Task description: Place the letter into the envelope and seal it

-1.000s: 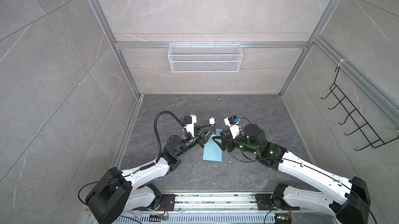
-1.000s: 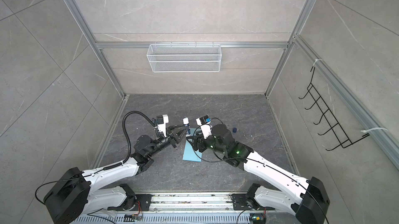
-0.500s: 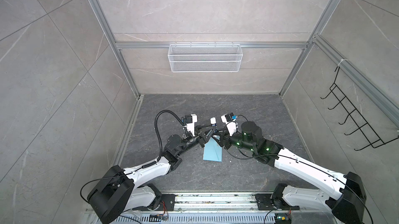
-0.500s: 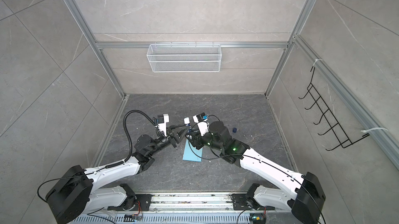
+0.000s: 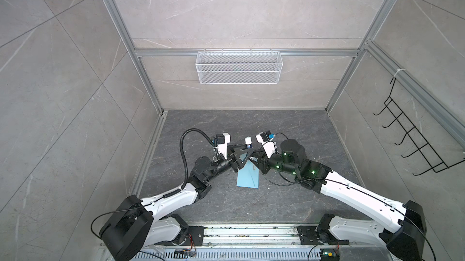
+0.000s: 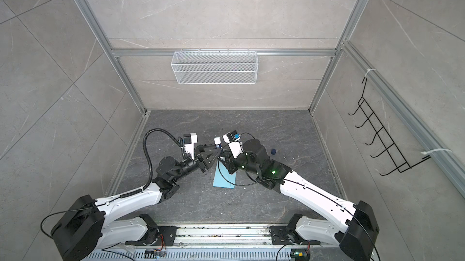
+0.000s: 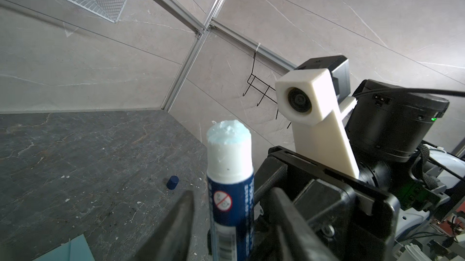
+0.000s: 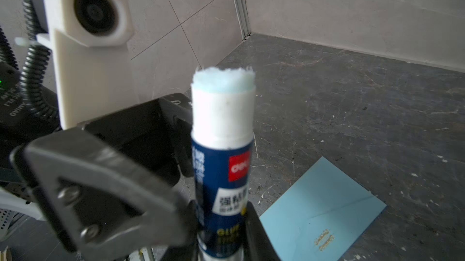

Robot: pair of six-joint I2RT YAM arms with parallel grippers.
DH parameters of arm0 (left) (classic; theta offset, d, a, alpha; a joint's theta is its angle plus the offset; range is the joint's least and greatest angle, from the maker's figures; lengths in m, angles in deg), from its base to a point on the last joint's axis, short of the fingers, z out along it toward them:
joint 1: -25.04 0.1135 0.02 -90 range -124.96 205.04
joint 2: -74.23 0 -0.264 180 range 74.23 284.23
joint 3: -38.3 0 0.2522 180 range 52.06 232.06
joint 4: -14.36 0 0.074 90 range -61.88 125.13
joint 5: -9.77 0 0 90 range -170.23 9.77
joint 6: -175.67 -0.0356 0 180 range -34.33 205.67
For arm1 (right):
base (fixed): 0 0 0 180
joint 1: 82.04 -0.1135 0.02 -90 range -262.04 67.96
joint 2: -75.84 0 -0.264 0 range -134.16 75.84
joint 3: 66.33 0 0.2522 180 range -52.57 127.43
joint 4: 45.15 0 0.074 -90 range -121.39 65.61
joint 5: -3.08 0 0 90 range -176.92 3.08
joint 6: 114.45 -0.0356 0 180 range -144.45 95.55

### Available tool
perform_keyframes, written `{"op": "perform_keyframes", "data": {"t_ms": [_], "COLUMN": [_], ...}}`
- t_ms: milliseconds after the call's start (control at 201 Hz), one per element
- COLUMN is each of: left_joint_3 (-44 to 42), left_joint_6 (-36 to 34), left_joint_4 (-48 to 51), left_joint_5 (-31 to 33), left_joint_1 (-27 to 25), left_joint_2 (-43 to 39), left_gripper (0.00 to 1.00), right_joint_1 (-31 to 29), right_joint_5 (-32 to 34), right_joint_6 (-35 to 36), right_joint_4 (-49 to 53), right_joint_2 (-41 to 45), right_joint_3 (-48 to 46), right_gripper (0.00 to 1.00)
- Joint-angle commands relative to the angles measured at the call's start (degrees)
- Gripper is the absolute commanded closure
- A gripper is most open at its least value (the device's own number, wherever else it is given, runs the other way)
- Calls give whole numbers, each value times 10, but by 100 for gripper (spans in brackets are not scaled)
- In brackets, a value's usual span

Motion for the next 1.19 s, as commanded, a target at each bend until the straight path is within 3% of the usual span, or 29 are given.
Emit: {"op": "perform_keyframes", "data": {"t_ms": [0,65,199,423,717,941,1185], "left_joint_3": [18,17,45,44,55,65,68], "left_joint_6": [-56,-59,-83,-46,-9,8,21], "left_joint_4": [39,64,145,75,24,6,-8], "left_joint_5": [-4,-31,-143,-248,-295,-309,-309], "left_joint_1": [5,19,45,73,74,74,74], "left_joint_2": [-61,-92,-125,-93,-60,-44,-39], "left_gripper": [16,7,4,4,14,25,49], "right_joint_1": [0,1,1,1,1,1,1], "right_joint_5": [5,-4,-34,-125,-196,-207,-189], "right_joint_6": [49,69,97,106,94,89,87], "right_joint_4": [55,76,102,111,105,95,84], "right_joint_2": [25,36,52,57,40,23,20], "right_joint_3": [27,32,38,48,60,66,62], "right_gripper": [98,99,100,100,100,100,100]}}
